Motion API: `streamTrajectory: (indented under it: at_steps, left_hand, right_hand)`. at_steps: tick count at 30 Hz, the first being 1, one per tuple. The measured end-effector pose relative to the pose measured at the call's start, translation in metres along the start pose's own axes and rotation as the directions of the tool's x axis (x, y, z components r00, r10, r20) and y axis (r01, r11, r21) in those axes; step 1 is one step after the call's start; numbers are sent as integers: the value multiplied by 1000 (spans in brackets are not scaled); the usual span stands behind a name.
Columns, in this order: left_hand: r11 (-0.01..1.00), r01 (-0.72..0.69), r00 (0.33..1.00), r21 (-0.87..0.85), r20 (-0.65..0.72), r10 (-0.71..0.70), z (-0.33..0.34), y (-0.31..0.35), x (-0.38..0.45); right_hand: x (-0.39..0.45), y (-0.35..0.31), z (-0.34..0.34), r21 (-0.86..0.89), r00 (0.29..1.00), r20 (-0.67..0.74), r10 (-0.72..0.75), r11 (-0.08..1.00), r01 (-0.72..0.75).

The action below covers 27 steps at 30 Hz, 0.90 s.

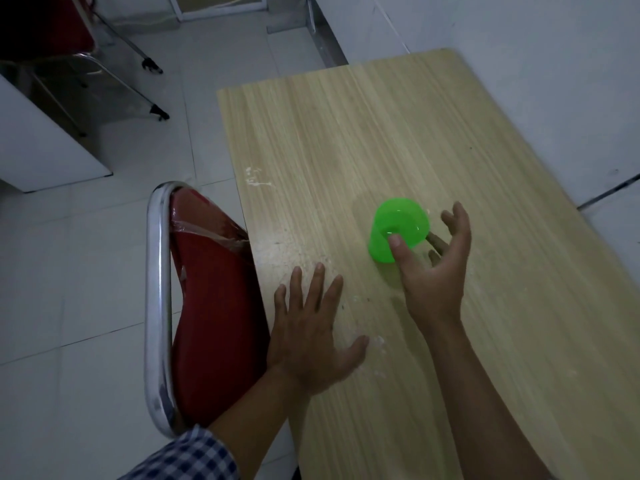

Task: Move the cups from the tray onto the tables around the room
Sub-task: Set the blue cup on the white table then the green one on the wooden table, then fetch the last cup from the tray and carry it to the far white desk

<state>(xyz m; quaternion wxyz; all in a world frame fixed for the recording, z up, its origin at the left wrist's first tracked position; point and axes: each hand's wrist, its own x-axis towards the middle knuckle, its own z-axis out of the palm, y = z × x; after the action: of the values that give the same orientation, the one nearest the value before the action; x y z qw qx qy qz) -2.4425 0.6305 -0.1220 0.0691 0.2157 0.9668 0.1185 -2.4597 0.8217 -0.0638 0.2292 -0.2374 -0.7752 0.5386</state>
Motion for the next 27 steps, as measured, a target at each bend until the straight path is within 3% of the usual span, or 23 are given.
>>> streamTrajectory:
  at_steps: [4, 13, 20, 23, 27]
  left_hand:
    - [1000, -4, 1000, 17, -9, 4, 2, 0, 0]
    - [999, -42, 999, 3, 19, 42, -2, 3, -21]
    - [961, -237, 962, -145, 103, 253, 4, -15, -177]
    - [965, -100, 980, -242, 142, 137, -6, -45, -264]
    - [932, 245, 949, -266, 265, -173, -28, -97, -369]
  right_hand:
    - [-41, 16, -24, -16, 995, -34, 98, 995, -98]
    - [-155, 14, -63, -274, 960, 174, 219, 947, -166]
    - [-247, -9, -57, -411, 923, 305, 235, 907, -95]
    - [-293, -24, -43, -434, 847, 456, 274, 899, -57]
    - [-353, -48, -18, -404, 688, 676, 265, 914, 45]
